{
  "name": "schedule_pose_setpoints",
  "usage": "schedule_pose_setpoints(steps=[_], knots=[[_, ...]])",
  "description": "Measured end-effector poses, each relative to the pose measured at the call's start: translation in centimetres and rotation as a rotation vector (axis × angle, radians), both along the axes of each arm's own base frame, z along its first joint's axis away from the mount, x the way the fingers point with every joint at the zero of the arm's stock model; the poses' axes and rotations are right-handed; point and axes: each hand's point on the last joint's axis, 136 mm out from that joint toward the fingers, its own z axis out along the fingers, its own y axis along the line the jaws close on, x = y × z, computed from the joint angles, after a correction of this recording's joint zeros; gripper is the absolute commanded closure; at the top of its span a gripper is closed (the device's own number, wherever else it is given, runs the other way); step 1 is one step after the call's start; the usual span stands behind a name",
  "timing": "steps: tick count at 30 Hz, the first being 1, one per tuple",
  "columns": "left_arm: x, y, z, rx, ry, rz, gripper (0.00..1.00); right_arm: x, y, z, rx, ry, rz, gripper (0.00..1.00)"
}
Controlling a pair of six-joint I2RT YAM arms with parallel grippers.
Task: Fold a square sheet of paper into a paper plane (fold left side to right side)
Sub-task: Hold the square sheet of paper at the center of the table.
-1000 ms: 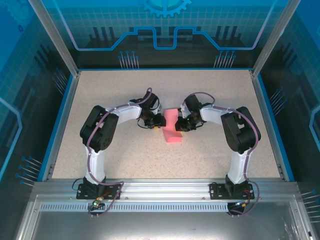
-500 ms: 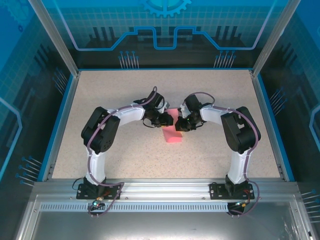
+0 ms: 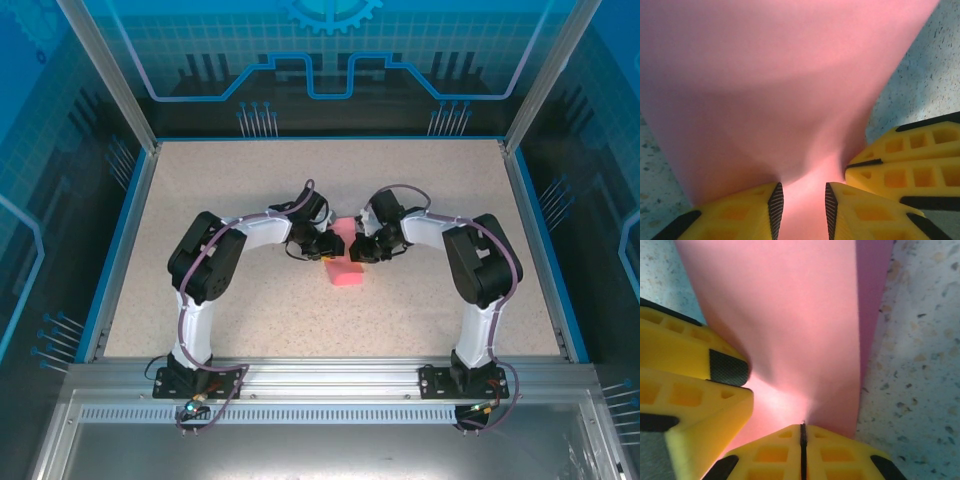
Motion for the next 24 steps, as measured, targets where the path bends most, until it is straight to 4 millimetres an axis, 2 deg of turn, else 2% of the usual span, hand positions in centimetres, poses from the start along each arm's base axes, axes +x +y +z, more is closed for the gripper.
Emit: schedule_pose_setpoints(steps=[4, 10, 13, 17, 24], knots=[[0.0, 0.0, 0.0, -0.003, -0.006, 0.000, 0.67, 0.7, 0.1, 1.6, 0.047, -0.020, -0.011, 0.91], [0.0, 0.0, -0.1, -0.005, -0.009, 0.000, 0.67, 4.0, 0.5, 3.9, 0.116, -0.100, -0.048, 0.91], [0.0, 0.0, 0.0, -0.006, -0.011, 0.000, 0.67, 5.6, 1.2, 4.2, 0.134, -0.122, -0.051, 0.91], [0.1, 0.0, 0.0, -0.006, -0.011, 0.000, 0.67, 7.3, 1.9, 2.9, 0.135, -0.117, -0.060, 0.91], [-0.4, -0.1, 0.1, -0.008, -0.026, -0.008, 0.67, 7.3, 1.4, -0.4, 0.068, -0.036, -0.081, 0.92]])
